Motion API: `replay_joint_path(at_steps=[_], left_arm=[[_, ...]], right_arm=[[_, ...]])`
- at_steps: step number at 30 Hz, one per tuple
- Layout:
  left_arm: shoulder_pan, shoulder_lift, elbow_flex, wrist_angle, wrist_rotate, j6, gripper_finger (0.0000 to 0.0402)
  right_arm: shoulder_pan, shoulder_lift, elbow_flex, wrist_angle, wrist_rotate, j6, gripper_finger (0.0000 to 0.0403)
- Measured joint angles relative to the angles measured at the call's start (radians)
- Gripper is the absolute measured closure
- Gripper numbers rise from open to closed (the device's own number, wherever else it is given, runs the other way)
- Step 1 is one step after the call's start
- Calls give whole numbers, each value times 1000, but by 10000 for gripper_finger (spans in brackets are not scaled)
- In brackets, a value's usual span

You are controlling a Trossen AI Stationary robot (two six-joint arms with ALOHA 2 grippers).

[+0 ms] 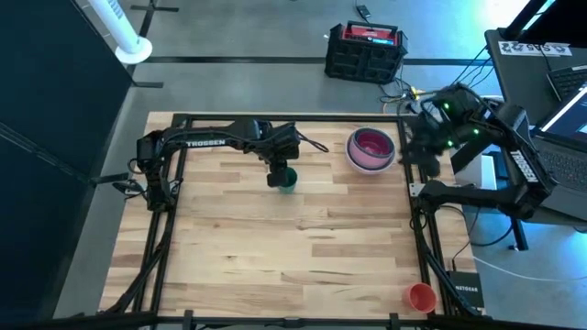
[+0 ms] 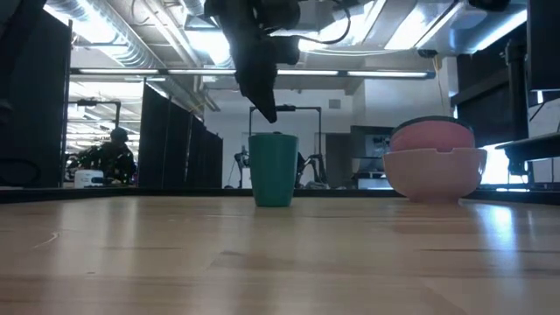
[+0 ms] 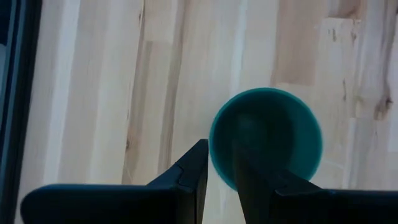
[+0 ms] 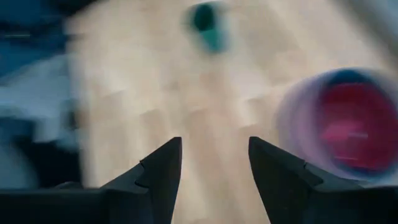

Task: Nest bowls inside each other
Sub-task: Stack the orange plastic cup on top of the green plastic cup

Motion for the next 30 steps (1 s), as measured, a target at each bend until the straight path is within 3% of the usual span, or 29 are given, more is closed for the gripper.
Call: replay_joint_path(at_steps=[5, 13, 27, 30], left_arm=[[1, 0, 0, -1, 0, 14, 345], [0, 0, 0, -3, 0, 32, 345], [1, 0, 0, -7, 0, 58, 345], [1, 0, 0, -7, 0, 82, 345]], right_arm=[[19, -137, -124, 0, -118, 30, 228], [265, -293, -293, -4, -5, 173, 228], [974, 80, -244, 140, 116, 193, 228], [1111, 136, -206, 182, 179, 300, 228]])
